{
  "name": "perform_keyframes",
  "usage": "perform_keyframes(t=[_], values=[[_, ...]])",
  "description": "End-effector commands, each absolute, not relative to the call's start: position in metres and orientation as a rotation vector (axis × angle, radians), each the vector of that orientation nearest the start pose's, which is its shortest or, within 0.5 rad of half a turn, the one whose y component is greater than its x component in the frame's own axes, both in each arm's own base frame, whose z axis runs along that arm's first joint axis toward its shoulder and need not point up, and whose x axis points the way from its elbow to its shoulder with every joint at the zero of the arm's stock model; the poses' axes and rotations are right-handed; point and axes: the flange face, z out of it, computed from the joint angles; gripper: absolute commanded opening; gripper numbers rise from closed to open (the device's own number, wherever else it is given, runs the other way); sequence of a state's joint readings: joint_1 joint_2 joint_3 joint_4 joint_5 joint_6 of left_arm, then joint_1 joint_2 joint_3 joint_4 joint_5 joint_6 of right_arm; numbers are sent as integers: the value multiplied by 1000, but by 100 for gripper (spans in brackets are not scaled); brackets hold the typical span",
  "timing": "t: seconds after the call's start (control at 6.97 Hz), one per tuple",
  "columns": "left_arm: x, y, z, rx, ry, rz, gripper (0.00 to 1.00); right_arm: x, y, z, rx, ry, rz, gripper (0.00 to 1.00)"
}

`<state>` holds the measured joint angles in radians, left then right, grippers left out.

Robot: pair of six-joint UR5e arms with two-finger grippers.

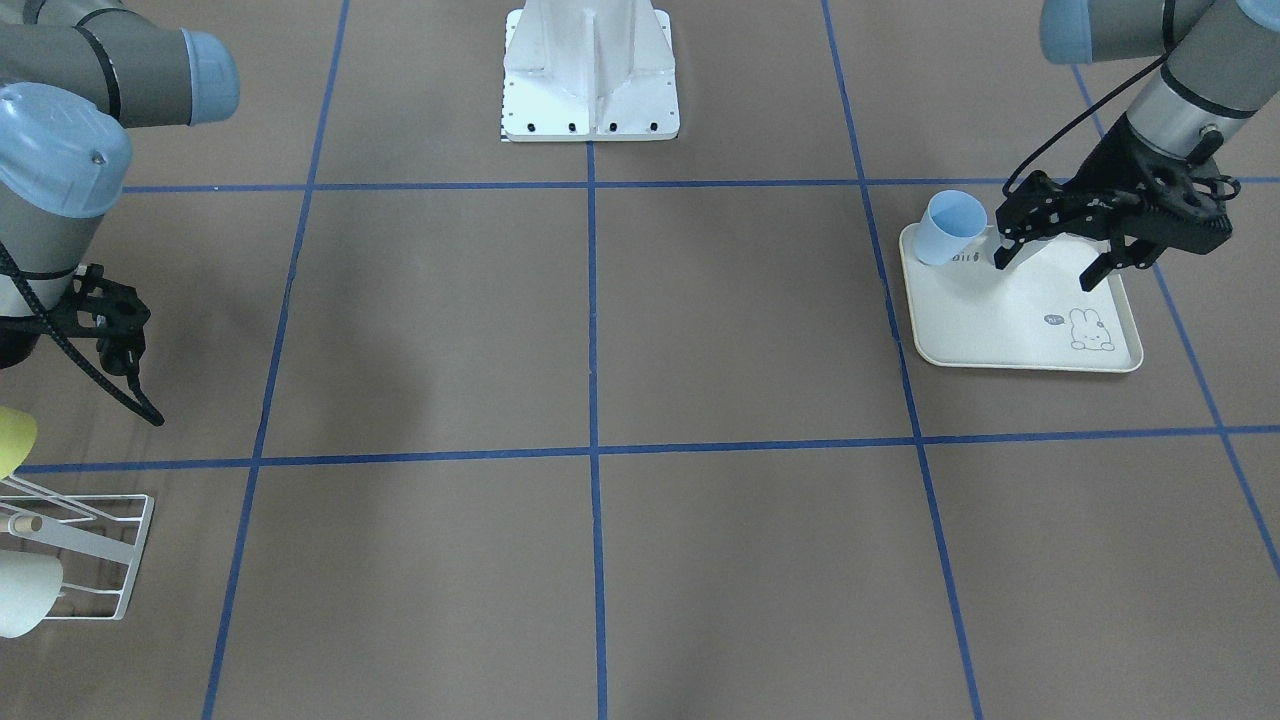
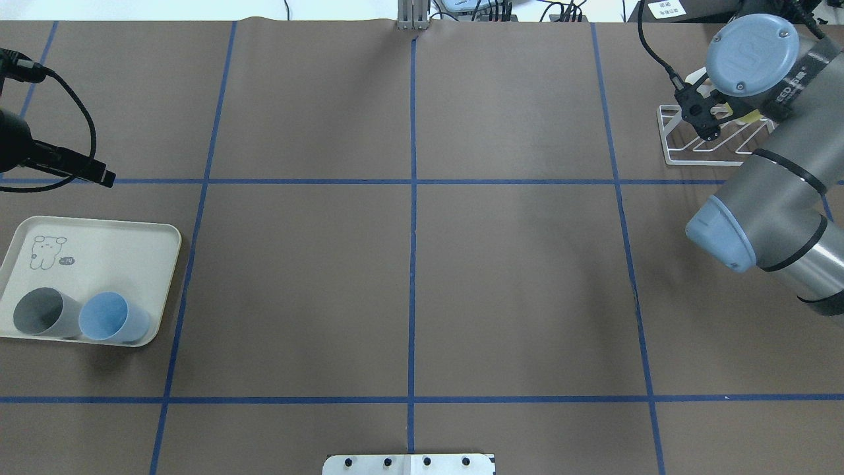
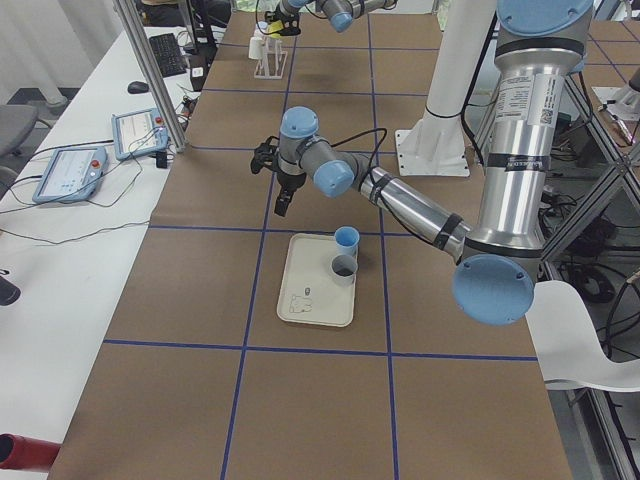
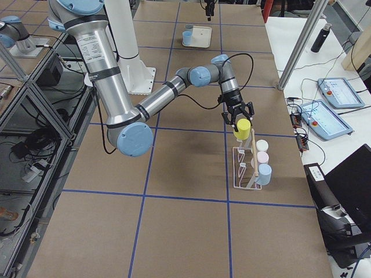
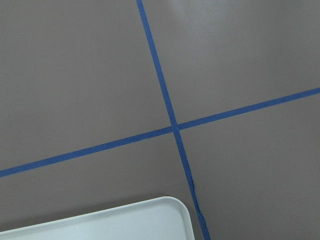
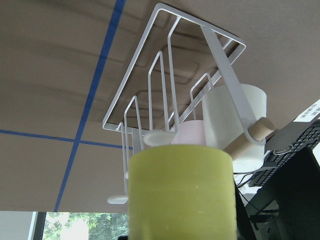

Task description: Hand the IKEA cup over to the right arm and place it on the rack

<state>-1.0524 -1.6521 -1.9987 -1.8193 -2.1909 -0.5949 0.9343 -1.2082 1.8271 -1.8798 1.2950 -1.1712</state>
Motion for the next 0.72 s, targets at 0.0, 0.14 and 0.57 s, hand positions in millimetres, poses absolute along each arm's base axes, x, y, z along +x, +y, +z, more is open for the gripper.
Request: perform_keyframes(t=[0.0,0.14,0.57], values=[[185,-476,385,310,887,164,100,-227,-577,401,242,389,-1739,46],[186,-476,384,309,889,165,100,-229,-575,403,239,387,-1745,49],[186,-476,384,310,888,164,100,-245,-581,421,246,388,-1763,65]])
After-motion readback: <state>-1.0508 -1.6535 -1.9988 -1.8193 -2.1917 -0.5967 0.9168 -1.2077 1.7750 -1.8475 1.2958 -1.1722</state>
